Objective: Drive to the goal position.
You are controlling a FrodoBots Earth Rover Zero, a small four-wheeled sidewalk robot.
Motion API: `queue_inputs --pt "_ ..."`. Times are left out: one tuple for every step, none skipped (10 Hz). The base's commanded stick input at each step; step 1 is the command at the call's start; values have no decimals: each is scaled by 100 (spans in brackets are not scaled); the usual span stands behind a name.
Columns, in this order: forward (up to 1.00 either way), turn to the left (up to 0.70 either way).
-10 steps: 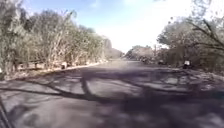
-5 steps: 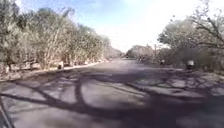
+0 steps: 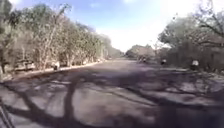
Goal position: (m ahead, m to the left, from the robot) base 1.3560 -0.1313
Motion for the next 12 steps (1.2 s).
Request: queue_inputs --pt "70 0" --pt "70 0" --pt "70 0" --pt "70 0" --pt "70 0" --pt "70 0" --pt "70 0" --pt "70 0" --pt "70 0" --pt "70 0" --pt "70 0" --pt "70 0"
